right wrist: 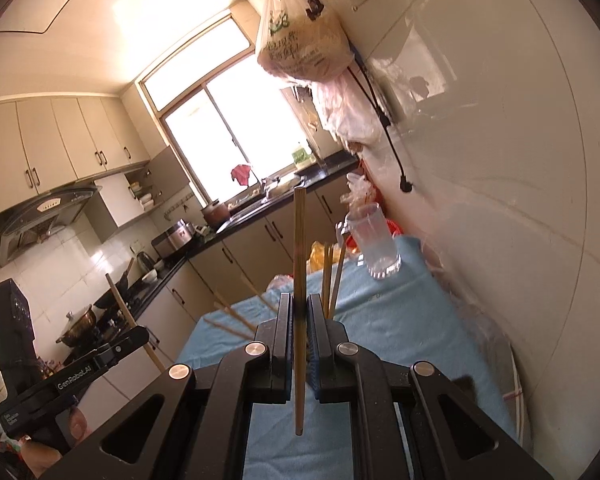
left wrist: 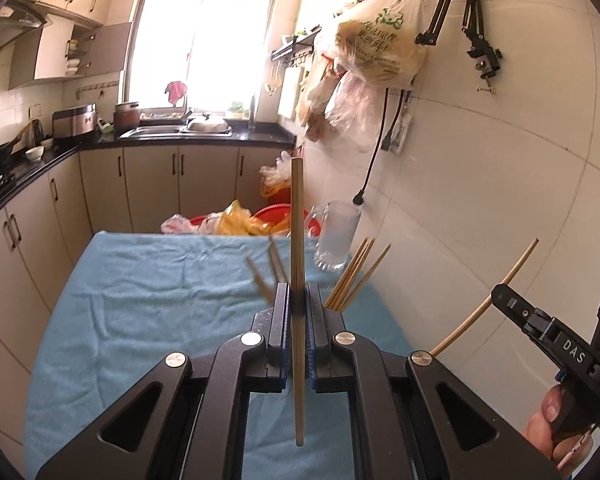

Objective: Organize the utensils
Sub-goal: 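Lift both chopsticks upright and carry them over the grey cup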

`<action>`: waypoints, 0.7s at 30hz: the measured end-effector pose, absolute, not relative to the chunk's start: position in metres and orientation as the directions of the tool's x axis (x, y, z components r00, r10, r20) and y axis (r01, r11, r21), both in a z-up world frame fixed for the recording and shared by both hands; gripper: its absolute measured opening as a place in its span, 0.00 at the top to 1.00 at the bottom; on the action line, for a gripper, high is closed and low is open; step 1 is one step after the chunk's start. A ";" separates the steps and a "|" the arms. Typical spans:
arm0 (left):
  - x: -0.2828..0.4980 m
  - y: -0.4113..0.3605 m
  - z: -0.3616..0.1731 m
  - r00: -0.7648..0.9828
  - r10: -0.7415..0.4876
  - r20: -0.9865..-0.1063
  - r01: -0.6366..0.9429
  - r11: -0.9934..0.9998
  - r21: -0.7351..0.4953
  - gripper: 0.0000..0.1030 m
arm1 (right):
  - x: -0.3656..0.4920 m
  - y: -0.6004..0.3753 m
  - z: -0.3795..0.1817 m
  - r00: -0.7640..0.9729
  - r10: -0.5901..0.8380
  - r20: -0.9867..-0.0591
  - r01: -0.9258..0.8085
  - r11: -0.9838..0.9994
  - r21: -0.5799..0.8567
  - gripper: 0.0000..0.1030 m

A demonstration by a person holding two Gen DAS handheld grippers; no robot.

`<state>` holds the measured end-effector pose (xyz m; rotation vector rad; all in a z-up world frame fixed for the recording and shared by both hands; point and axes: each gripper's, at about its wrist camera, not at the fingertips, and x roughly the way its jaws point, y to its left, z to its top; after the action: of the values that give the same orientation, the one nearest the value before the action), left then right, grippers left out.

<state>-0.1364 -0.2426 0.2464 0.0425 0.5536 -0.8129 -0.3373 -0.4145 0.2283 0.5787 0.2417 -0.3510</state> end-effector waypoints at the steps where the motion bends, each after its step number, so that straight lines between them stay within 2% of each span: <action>1: -0.134 -0.248 0.251 0.558 -0.679 -0.476 0.701 0.693 -0.167 0.94 | -0.336 -0.418 0.233 0.914 -0.261 -0.311 0.390 0.782 0.486 0.93; 12: -0.099 -0.301 0.272 0.581 -0.693 -0.427 0.699 0.694 -0.174 0.94 | -0.303 -0.446 0.253 0.911 -0.296 -0.287 0.404 0.781 0.476 0.93; 21: -0.070 -0.326 0.246 0.582 -0.692 -0.428 0.689 0.699 -0.194 0.94 | -0.258 -0.460 0.243 0.899 -0.298 -0.320 0.422 0.784 0.455 0.93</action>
<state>-0.0700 -0.3261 0.2458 -0.0069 0.5028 -0.8063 -0.2577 -0.4604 0.2435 0.5447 0.2374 -0.3926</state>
